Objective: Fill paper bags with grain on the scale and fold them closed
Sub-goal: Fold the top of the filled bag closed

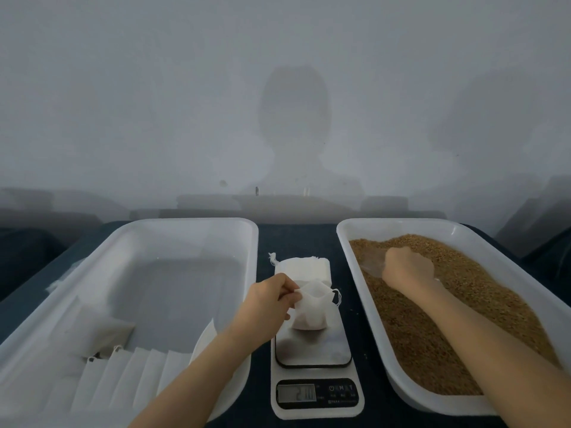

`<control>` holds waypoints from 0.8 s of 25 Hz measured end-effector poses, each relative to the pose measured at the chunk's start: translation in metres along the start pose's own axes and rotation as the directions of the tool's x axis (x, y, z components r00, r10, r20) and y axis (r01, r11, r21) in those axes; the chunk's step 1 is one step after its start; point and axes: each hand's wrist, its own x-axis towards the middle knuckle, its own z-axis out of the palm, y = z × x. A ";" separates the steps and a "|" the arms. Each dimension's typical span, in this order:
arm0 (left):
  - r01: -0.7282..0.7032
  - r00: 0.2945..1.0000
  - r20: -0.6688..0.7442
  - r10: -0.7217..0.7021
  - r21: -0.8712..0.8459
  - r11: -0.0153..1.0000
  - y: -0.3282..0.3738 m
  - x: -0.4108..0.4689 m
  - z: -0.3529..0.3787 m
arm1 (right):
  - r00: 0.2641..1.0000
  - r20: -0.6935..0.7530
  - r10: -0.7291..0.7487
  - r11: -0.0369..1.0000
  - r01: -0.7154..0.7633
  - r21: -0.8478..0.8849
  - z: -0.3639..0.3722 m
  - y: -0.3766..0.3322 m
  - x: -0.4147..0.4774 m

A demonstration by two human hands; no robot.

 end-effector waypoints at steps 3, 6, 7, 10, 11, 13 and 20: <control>-0.002 1.000 -0.003 0.002 -0.011 1.000 0.000 0.000 0.000 | 0.998 -0.054 -0.021 0.998 0.025 0.060 0.005 0.012 0.001; -0.015 1.000 -0.001 0.015 0.001 1.000 0.000 0.000 0.000 | 1.000 -0.030 0.008 0.986 -0.003 0.166 0.002 0.032 -0.001; -0.016 1.000 0.000 0.016 -0.001 1.000 0.000 0.000 -0.001 | 1.000 -0.012 0.001 0.981 0.002 0.193 0.001 0.039 -0.002; -0.016 1.000 -0.001 0.016 -0.006 1.000 0.000 0.000 -0.001 | 0.999 0.032 -0.039 0.969 0.030 0.247 0.001 0.057 -0.007; -0.019 1.000 -0.002 0.019 -0.003 1.000 0.001 0.000 0.000 | 0.998 0.042 -0.052 0.960 0.039 0.276 0.002 0.062 -0.008; -0.023 1.000 -0.004 0.023 0.005 1.000 0.001 0.000 0.000 | 0.996 0.051 -0.069 0.944 0.049 0.326 0.003 0.069 -0.012; -0.018 1.000 -0.009 0.018 0.000 1.000 0.001 -0.001 0.000 | 0.996 0.032 -0.089 0.931 0.072 0.357 0.010 0.092 -0.028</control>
